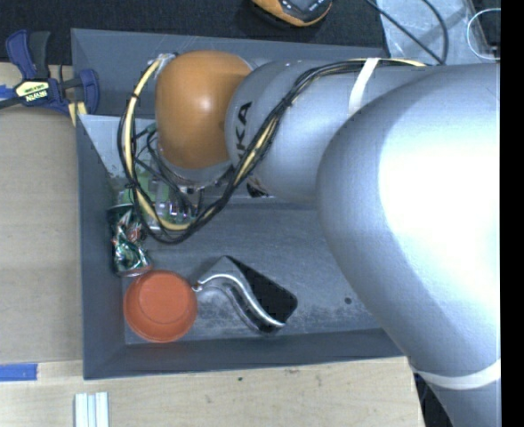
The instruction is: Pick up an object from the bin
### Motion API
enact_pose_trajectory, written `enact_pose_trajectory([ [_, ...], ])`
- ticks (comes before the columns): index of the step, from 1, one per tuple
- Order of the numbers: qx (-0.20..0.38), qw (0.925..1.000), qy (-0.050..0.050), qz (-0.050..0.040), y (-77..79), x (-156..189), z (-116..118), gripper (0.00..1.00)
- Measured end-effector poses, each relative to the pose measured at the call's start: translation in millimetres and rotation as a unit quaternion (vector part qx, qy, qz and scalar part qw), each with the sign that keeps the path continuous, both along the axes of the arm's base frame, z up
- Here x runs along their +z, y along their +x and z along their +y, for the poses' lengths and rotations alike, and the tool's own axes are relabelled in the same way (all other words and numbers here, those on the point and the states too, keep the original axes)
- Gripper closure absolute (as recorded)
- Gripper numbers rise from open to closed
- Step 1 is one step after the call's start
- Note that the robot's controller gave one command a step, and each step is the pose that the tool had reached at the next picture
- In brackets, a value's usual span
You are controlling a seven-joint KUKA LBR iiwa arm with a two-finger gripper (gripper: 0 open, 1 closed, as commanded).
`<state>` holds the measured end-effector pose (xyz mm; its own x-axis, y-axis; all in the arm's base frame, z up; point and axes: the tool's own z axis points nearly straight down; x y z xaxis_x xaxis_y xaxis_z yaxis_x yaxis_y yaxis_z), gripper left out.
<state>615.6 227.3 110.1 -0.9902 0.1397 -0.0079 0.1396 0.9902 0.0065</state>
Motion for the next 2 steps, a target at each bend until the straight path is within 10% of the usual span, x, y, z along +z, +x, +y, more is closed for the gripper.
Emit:
enact_pose_trajectory([
  [1,0.044,0.999,-0.002,-0.0034,14.8,-7,15,0.0],
  [2,-0.047,0.9989,0.002,-0.0058,2.7,-6,5,0.0],
])
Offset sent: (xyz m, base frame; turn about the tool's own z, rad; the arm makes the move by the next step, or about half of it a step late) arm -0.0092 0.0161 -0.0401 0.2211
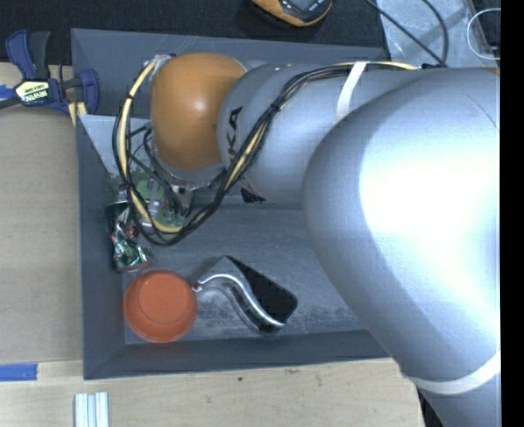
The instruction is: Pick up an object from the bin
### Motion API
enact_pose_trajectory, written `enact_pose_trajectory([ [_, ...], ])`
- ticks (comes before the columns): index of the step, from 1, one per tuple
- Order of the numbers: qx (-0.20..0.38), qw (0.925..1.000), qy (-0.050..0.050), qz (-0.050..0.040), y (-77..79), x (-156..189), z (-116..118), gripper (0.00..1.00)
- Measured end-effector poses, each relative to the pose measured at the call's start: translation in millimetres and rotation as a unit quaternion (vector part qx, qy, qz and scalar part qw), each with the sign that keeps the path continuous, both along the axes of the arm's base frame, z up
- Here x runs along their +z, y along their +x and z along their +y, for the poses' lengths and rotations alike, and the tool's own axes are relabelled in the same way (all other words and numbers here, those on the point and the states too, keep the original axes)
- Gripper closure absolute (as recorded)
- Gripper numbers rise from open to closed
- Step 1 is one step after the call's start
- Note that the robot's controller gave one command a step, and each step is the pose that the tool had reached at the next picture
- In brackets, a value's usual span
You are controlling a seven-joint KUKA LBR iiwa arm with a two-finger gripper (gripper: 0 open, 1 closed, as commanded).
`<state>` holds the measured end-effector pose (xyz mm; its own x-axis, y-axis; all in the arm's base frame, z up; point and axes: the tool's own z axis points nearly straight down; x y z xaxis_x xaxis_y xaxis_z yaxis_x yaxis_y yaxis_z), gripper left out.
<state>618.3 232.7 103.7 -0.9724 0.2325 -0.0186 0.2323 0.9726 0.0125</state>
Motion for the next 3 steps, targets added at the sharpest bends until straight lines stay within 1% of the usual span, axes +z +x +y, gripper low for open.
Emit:
enact_pose_trajectory([
  [1,0.054,0.9985,-0.004,-0.0108,21.4,-14,-25,1.0],
  [2,0.054,0.9985,-0.004,-0.0107,21.4,-14,-25,1.0],
  [3,0.052,0.9986,-0.01,-0.0009,6.2,-9,-16,1.0],
])
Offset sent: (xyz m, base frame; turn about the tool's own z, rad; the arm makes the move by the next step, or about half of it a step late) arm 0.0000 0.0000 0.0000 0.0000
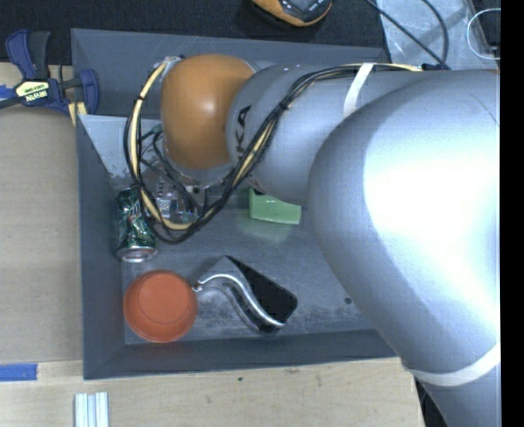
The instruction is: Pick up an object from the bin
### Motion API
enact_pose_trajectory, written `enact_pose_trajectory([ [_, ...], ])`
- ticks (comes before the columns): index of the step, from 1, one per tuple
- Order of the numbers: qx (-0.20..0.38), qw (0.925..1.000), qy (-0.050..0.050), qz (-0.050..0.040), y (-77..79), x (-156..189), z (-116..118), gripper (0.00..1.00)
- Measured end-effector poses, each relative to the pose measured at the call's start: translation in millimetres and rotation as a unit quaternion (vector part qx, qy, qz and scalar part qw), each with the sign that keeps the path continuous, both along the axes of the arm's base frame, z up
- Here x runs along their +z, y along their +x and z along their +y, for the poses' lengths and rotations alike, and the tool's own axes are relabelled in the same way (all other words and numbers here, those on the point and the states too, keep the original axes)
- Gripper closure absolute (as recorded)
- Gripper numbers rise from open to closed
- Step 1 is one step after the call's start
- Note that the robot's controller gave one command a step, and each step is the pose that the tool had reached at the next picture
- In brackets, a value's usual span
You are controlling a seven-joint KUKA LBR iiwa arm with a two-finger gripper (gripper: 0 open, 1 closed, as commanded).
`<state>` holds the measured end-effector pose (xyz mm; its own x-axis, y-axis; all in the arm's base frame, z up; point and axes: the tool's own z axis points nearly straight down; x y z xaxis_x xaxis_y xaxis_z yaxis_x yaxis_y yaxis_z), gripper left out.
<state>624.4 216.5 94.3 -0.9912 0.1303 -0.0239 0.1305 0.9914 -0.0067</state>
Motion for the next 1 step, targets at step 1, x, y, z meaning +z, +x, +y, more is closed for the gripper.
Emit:
enact_pose_trajectory([
  [1,0.001,1.0,0.001,-0.0007,1.6,3.0,-1.3,1.0],
])
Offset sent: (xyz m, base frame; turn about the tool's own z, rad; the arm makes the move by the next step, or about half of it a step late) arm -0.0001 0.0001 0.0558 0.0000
